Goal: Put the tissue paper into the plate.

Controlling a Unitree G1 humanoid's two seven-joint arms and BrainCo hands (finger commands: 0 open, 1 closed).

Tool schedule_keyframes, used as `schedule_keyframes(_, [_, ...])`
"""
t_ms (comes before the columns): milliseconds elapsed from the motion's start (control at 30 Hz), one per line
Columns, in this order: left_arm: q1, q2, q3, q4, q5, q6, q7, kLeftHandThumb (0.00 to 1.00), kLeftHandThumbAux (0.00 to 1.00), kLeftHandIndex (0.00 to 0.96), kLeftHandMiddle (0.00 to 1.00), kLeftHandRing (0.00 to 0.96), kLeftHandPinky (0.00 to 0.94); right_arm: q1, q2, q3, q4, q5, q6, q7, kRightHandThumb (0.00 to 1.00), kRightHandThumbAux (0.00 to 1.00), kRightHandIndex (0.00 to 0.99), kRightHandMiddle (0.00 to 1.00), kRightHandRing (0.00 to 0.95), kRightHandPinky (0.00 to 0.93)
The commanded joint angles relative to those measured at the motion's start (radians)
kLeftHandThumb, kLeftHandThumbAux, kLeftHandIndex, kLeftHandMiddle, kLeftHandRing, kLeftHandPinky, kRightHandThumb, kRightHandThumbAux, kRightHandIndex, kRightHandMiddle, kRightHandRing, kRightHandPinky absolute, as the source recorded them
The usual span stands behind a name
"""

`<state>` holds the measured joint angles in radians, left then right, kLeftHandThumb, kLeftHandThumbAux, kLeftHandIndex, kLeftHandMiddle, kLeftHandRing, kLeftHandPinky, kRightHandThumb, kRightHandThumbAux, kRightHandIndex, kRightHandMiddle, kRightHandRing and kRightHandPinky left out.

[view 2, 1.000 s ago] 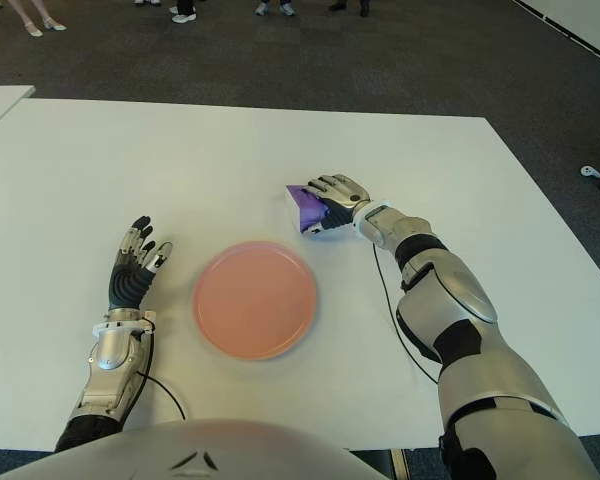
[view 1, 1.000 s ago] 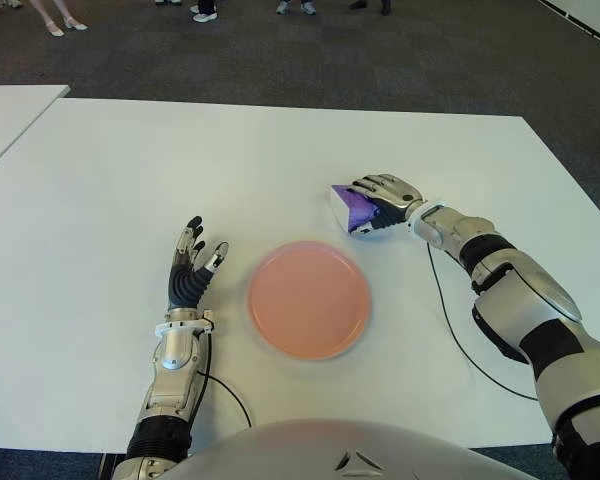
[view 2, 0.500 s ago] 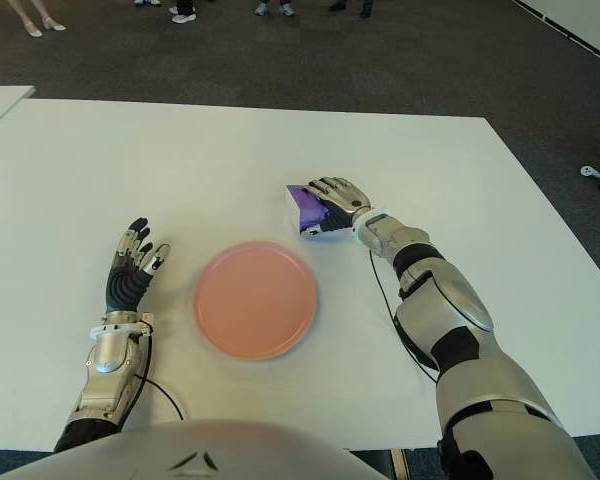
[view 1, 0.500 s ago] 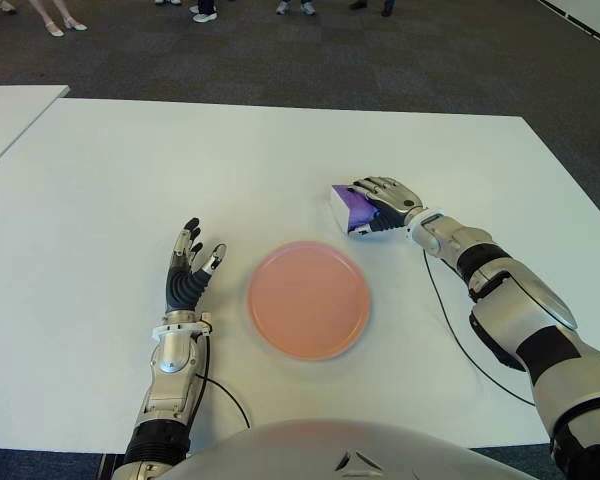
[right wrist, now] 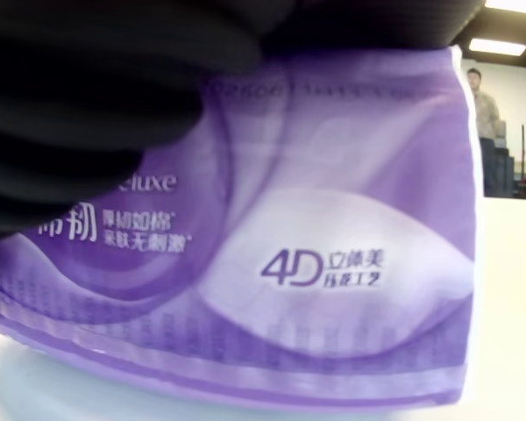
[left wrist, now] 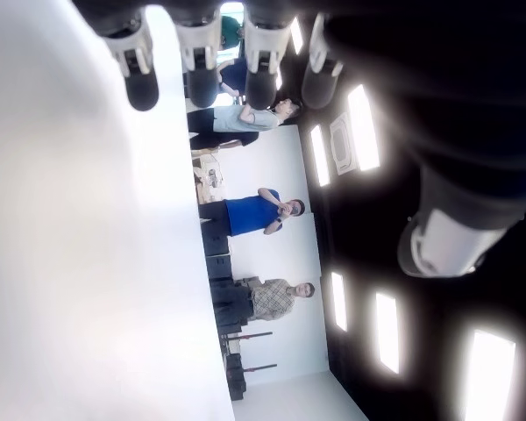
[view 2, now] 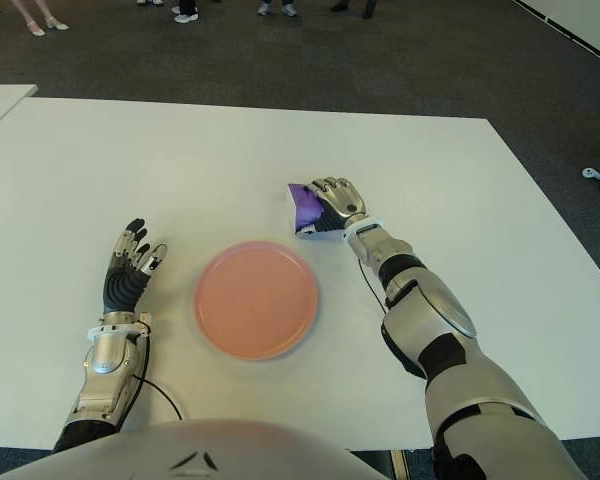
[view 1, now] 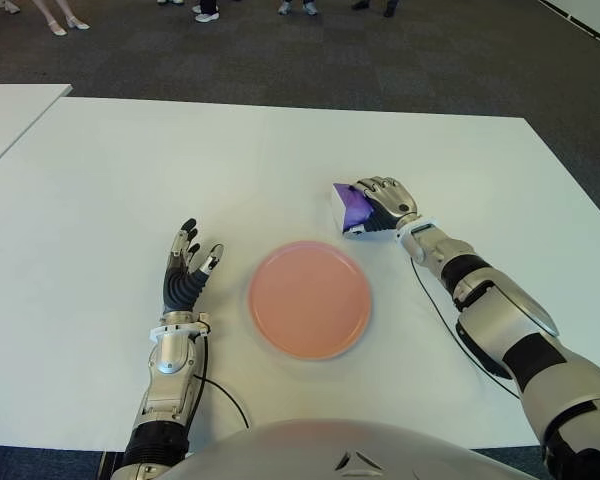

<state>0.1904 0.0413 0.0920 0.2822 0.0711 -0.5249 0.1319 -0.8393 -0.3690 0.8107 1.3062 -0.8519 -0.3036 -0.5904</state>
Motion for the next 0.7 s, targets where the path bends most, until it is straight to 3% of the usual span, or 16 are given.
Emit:
schedule_keyframes(33, [0.043, -0.009, 0.004, 0.016, 0.011, 0.052, 0.015, 0.0, 0.543, 0.0, 0.0, 0.0, 0.0, 0.175, 0.046, 0.118, 0.084, -0.133, 0.103, -0.03, 0.84, 0.65, 0.383, 0.514, 0.751, 0.791])
schedule_keyframes(300, [0.052, -0.009, 0.007, 0.009, 0.006, 0.066, 0.007, 0.0, 0.53, 0.0, 0.0, 0.0, 0.0, 0.158, 0.049, 0.102, 0.079, -0.108, 0.116, -0.123, 0.852, 0.678, 0.391, 0.532, 0.841, 0.862])
schedule_keyframes(700, [0.056, -0.01, 0.003, -0.002, 0.0, 0.086, -0.002, 0.0, 0.539, 0.0, 0.0, 0.0, 0.0, 0.149, 0.048, 0.018, 0.075, -0.039, 0.111, -0.162, 0.853, 0.68, 0.391, 0.533, 0.856, 0.831])
